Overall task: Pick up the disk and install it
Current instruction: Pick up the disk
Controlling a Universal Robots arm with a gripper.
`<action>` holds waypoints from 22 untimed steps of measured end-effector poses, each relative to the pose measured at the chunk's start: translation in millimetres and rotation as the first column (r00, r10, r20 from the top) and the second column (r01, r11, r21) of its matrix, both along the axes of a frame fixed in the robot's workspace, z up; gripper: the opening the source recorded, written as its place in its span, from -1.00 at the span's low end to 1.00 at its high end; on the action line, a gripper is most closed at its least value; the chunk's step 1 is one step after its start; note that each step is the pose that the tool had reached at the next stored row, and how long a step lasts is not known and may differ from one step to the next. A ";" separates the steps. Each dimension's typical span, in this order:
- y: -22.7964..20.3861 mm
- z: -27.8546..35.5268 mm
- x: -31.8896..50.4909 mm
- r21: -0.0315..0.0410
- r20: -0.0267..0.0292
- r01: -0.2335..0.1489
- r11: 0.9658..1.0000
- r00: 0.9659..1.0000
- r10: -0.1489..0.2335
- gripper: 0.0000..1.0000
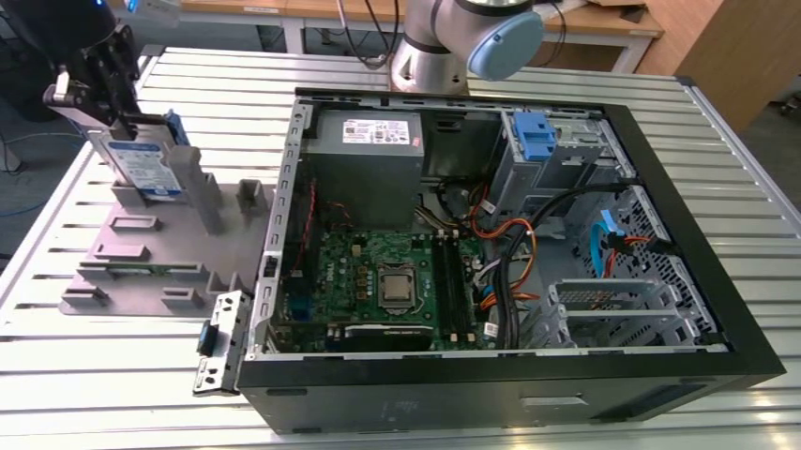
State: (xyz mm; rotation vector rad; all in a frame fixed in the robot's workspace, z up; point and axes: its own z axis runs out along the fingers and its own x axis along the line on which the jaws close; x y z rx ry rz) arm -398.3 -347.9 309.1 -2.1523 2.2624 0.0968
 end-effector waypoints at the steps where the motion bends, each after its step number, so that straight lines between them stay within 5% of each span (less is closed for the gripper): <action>1: 0.0 1.2 0.0 0.000 0.000 0.000 1.000 1.000 0.000 -0.30; 19: 0.0 6.7 0.0 0.000 0.000 0.000 1.000 1.000 0.000 -0.30; 22: 0.0 12.7 0.0 0.000 0.000 0.000 1.000 1.000 0.000 -0.30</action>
